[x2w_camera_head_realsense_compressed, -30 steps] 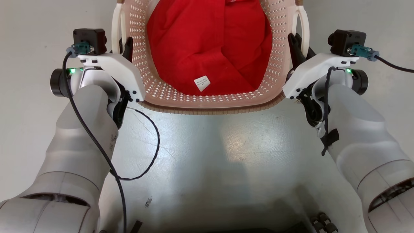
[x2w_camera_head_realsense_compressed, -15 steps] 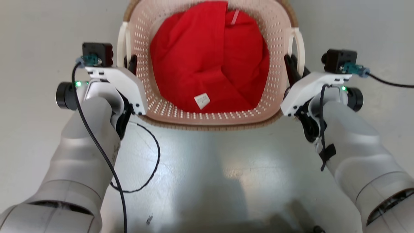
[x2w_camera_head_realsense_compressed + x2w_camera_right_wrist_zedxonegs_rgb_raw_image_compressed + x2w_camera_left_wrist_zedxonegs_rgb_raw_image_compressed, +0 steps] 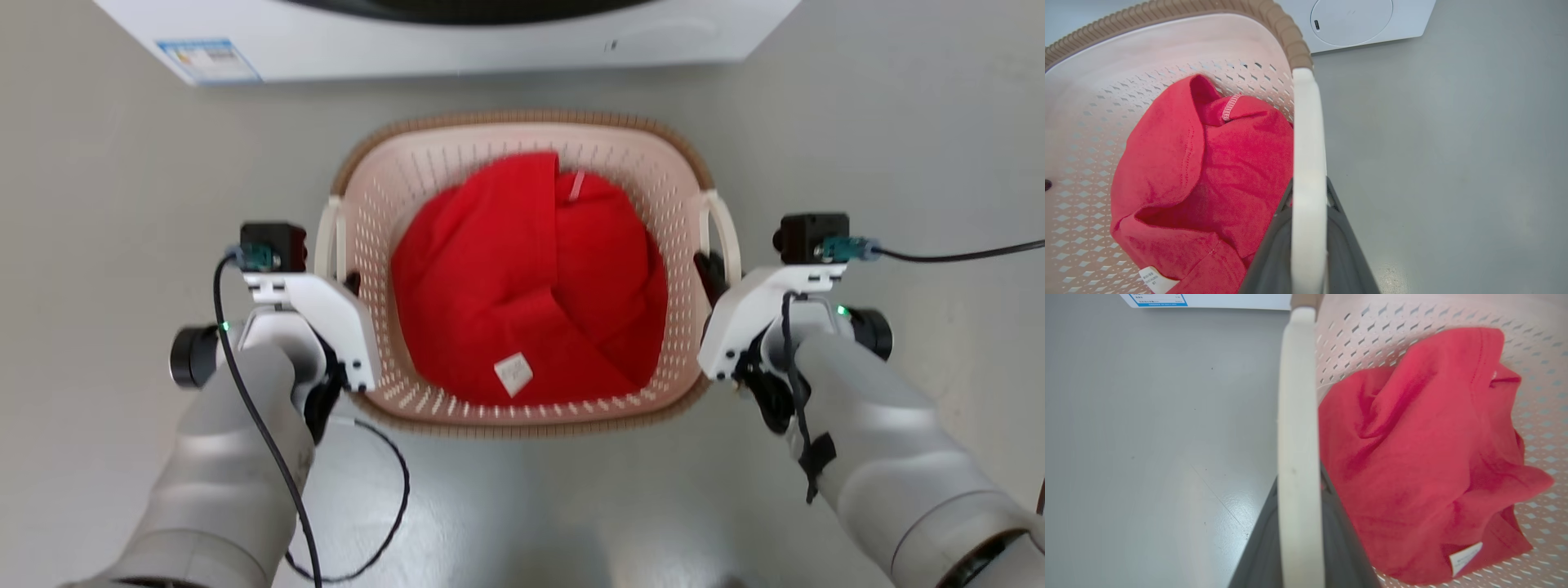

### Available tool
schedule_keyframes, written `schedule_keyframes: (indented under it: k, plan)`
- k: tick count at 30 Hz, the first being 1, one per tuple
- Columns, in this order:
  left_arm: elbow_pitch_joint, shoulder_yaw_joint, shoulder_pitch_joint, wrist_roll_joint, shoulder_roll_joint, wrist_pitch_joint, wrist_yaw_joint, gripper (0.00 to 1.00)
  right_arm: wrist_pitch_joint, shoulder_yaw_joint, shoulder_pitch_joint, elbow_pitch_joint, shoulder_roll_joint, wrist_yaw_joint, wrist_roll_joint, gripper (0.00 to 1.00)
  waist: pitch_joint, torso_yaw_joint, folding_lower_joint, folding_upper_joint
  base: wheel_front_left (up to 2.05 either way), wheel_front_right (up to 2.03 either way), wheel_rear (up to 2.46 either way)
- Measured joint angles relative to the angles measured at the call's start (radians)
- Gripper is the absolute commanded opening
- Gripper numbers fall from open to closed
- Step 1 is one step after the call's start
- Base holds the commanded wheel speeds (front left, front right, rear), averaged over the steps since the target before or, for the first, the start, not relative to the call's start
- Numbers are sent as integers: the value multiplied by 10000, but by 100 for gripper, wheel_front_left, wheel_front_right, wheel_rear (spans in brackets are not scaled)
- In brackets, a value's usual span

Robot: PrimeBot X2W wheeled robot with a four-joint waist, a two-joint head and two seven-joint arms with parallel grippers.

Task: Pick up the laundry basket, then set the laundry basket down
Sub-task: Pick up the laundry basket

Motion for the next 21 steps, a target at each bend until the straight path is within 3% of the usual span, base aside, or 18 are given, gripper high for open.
schedule_keyframes:
  k: [21]
  plan:
    - [56, -104, 2098, -830, -192, 986, 31, 0, 1191, 729, 1854, 19, 8, -2, 913, 0, -3132, -83, 0, 0, 0, 0, 0]
